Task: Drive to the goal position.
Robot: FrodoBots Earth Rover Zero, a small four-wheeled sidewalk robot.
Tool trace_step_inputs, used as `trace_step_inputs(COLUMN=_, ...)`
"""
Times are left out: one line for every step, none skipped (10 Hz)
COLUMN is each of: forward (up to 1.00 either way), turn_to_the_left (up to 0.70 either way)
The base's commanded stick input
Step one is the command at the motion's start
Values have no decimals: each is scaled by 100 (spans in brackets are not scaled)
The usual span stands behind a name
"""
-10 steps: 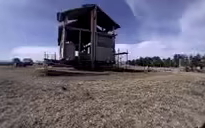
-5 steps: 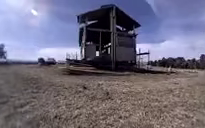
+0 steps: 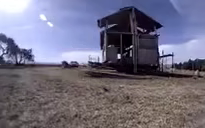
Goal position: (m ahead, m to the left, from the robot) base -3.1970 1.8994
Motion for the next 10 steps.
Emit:
trace_step_inputs(forward=0, turn_to_the_left=45)
trace_step_inputs(forward=0, turn_to_the_left=45)
trace_step_inputs(forward=0, turn_to_the_left=45)
trace_step_inputs(forward=0, turn_to_the_left=45)
trace_step_inputs(forward=0, turn_to_the_left=45)
trace_step_inputs(forward=0, turn_to_the_left=45)
trace_step_inputs(forward=0, turn_to_the_left=45)
trace_step_inputs(forward=0, turn_to_the_left=45)
trace_step_inputs(forward=0, turn_to_the_left=45)
trace_step_inputs(forward=0, turn_to_the_left=45)
